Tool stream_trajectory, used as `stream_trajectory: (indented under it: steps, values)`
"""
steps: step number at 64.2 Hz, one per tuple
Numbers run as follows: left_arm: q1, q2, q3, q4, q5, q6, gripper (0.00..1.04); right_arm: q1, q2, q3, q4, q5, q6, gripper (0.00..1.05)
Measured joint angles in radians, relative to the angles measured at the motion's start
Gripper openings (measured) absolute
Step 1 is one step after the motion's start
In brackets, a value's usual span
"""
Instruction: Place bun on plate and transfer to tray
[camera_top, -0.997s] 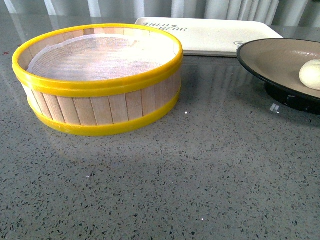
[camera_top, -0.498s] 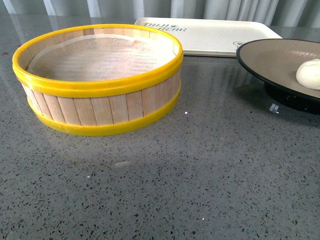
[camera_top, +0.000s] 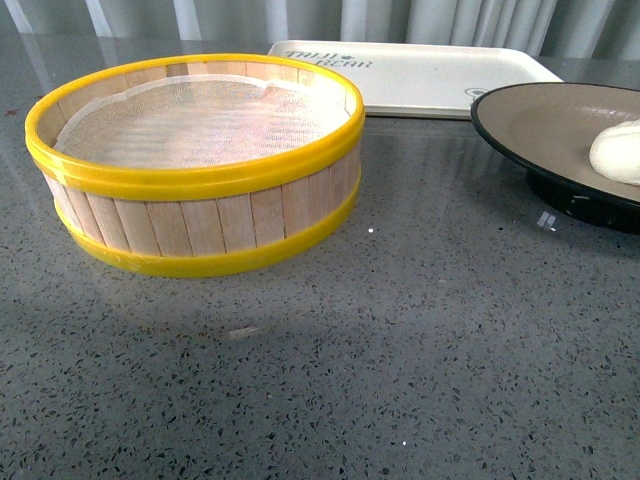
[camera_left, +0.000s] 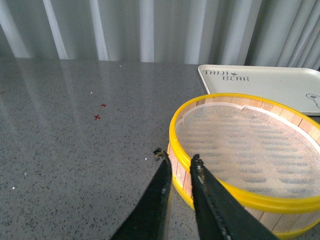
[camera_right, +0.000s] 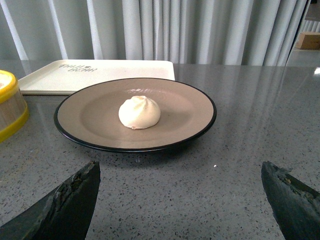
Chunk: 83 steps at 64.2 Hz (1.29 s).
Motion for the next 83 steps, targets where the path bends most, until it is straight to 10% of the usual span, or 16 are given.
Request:
stream_trajectory:
  steps: [35,83]
  values:
    - [0.212,-0.22,-0.201,-0.007,0.192,0.003,0.04,0.0,0.0,0.0,0.0,0.0,0.0,0.96]
    - [0.214,-0.618,-0.282,-0.299,0.199,0.003,0.04,0.0,0.0,0.0,0.0,0.0,0.0,0.96]
